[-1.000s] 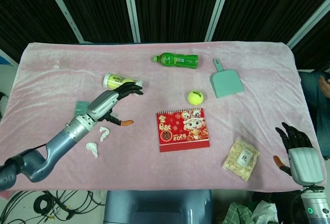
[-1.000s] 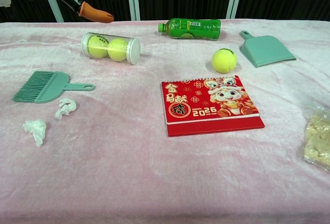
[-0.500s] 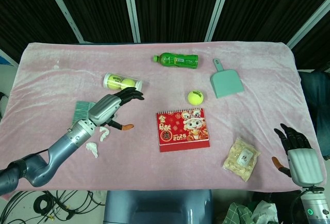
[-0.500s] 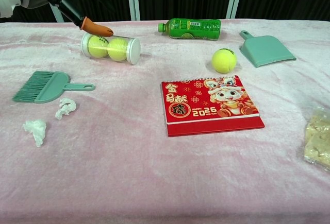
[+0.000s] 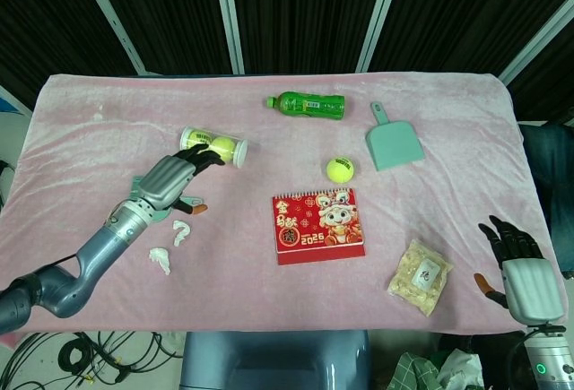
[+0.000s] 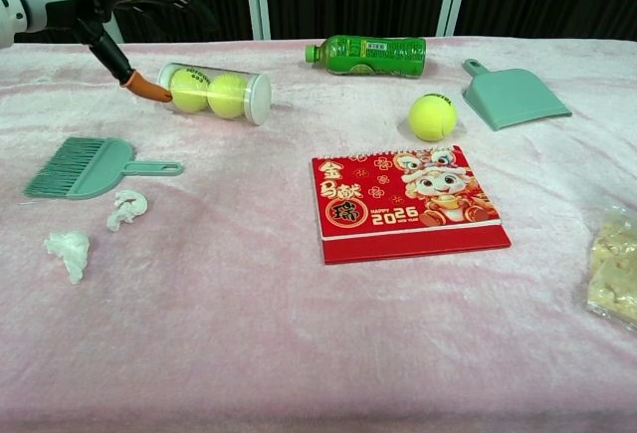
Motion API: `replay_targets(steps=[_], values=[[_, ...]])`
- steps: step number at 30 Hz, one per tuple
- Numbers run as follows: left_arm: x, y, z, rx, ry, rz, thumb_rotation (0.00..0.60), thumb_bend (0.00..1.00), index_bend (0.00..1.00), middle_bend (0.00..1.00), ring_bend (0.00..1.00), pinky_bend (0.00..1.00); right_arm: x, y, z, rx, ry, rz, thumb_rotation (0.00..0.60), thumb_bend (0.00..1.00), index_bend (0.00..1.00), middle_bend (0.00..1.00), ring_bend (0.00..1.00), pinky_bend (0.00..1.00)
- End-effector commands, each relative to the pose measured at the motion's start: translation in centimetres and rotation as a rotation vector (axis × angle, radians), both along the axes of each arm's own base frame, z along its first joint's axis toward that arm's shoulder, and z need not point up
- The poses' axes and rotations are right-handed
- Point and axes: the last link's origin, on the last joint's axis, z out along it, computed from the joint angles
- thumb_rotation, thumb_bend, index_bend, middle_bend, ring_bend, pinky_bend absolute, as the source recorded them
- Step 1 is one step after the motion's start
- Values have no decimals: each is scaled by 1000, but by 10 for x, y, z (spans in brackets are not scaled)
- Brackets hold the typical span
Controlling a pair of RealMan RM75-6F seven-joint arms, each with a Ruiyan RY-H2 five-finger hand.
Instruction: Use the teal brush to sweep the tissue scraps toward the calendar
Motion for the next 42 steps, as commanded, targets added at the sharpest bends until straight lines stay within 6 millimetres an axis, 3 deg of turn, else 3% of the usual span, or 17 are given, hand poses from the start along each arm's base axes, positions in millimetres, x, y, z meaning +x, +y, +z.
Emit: replay_targets(steps=[1, 5, 8, 15, 25, 42], values=[[-29, 14, 3, 66, 179, 64, 600, 113, 226, 199, 61, 166, 0, 0, 1, 0, 0, 0, 600, 145, 159, 87, 117, 176], [-47, 13, -2, 96, 286, 93, 600, 154, 256, 258, 79, 163, 0, 0, 0, 4, 0, 0, 600, 144, 159, 86, 117, 176], [-56, 10, -21, 73, 377, 101, 600, 168, 300, 317, 94, 164, 1, 1, 0, 2, -4, 0, 600, 144, 160, 87, 117, 176], [-66, 10, -38, 79, 402, 140, 600, 169, 359, 385, 122, 166, 0, 1, 0, 4, -11, -1, 600, 144, 160, 87, 117, 176], [-65, 17, -59, 82, 406, 91, 600, 286, 421, 415, 150, 199, 0, 1, 0, 8, -17, -3, 600, 144, 159, 87, 118, 176], [-73, 19, -79, 73, 426, 96, 600, 286, 448, 451, 188, 202, 1, 0, -1, 13, -21, -4, 600, 145, 159, 87, 119, 176]])
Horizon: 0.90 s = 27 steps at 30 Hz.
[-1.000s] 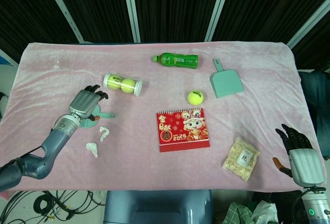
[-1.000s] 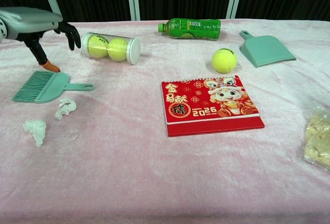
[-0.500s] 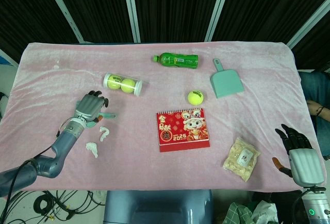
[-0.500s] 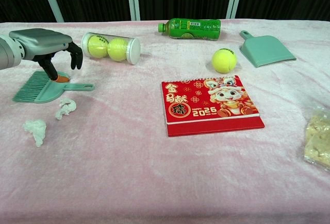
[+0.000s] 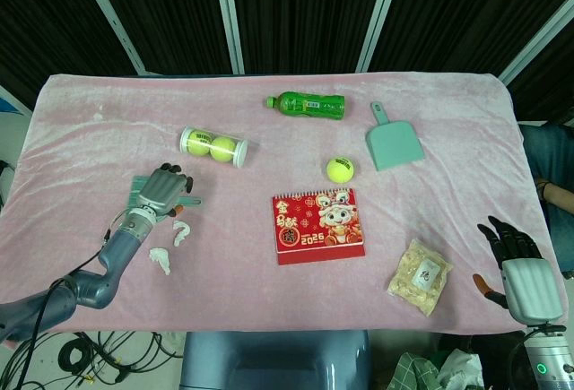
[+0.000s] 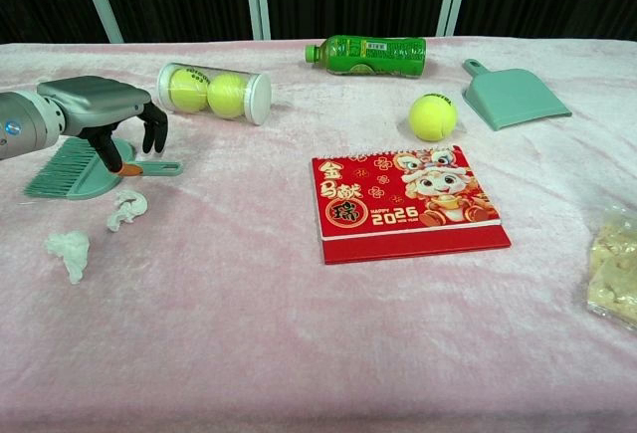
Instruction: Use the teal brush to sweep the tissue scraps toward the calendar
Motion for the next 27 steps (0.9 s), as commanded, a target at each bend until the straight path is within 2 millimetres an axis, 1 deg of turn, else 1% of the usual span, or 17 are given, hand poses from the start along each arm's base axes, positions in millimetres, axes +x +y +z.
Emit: replay_targets(steps=[1, 15, 21, 27], values=[[0, 0, -3, -2, 2, -2, 600, 286, 450, 453, 189, 203, 0, 0, 0, 0, 0, 0, 600, 144, 160, 87, 119, 176], [0, 0, -11, -11, 15, -9, 600, 286, 463, 477, 203, 206, 0, 0, -1, 5, -2, 0, 600, 144, 160, 87, 119, 176], [0, 2, -13, -27, 53, -8, 600, 286, 465, 489, 211, 205, 1, -1, -1, 4, 1, -2, 600, 145, 159, 87, 120, 176], [5, 3, -15, -31, 58, -12, 600, 304, 489, 501, 212, 203, 1, -1, -1, 6, -2, -2, 600, 144, 160, 87, 121, 176]])
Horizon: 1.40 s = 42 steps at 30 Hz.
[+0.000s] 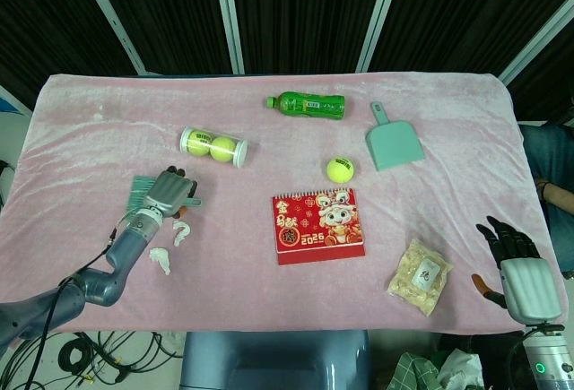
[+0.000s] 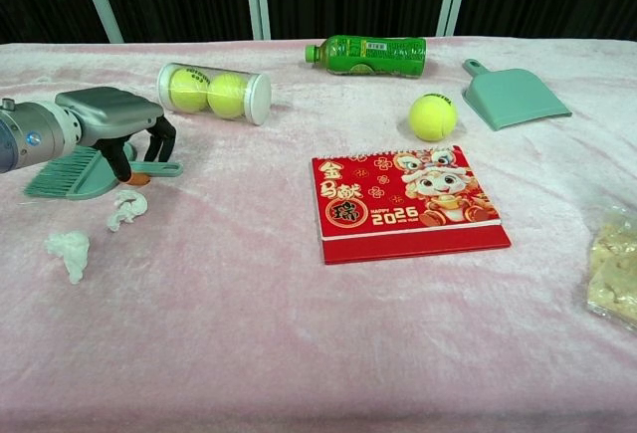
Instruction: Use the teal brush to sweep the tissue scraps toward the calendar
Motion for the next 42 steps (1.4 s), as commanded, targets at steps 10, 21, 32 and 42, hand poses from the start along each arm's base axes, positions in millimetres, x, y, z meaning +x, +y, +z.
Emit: replay_targets(steps=[10, 21, 32, 42], values=[[5, 3, 8, 7, 11, -7, 600, 390, 525, 540, 219, 190, 0, 0, 0, 2, 0, 1, 600, 145, 160, 87, 122, 176], [7, -31, 68, -18, -9, -17, 600, 401, 562, 563, 228, 169, 0, 1, 0, 0, 4, -1, 600, 144, 160, 87, 122, 176], [-28, -97, 103, 66, -257, 10, 600, 401, 588, 583, 261, 239, 1, 2, 0, -3, 8, -3, 600, 146, 160, 87, 123, 176], [-40, -107, 87, 74, -388, 58, 600, 401, 592, 591, 272, 264, 0, 2, 0, -3, 6, -5, 600, 146, 159, 87, 123, 176]])
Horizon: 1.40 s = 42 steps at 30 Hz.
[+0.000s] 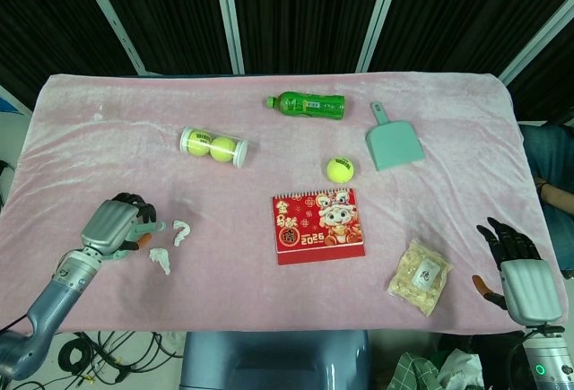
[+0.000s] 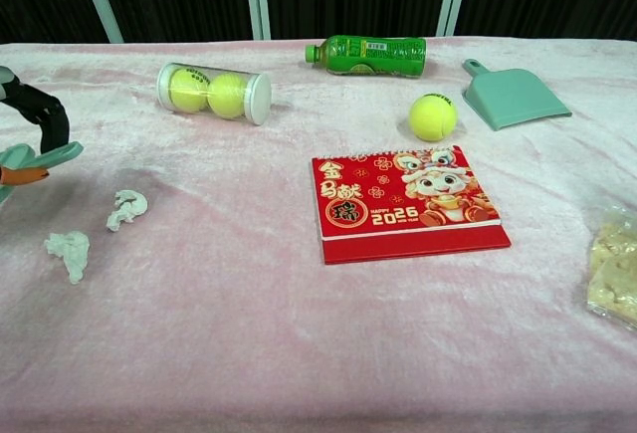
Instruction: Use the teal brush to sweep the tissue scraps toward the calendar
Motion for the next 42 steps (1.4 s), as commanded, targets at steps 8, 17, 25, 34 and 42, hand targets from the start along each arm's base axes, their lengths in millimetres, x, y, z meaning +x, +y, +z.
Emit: replay_targets(steps=[8, 17, 25, 34, 42], values=[[13, 2, -27, 12, -170, -2, 600, 401, 594, 597, 284, 293, 0, -1, 0, 3, -1, 1, 600, 145, 160, 87, 123, 176], [27, 6, -44, -6, -187, -16, 600, 401, 601, 600, 287, 295, 0, -1, 0, 4, -4, -1, 600, 145, 160, 87, 123, 176], [45, 12, -66, 8, -320, -1, 600, 401, 605, 605, 293, 306, 0, -1, 0, 5, -5, -3, 600, 146, 168, 87, 123, 176], [63, 15, -82, -39, -427, 17, 600, 401, 609, 621, 293, 307, 0, -2, 0, 3, -7, -6, 600, 146, 176, 87, 123, 176], [108, 28, -83, -22, -681, -89, 600, 402, 624, 632, 304, 345, 1, -2, -1, 3, -8, -2, 600, 146, 176, 87, 123, 176]])
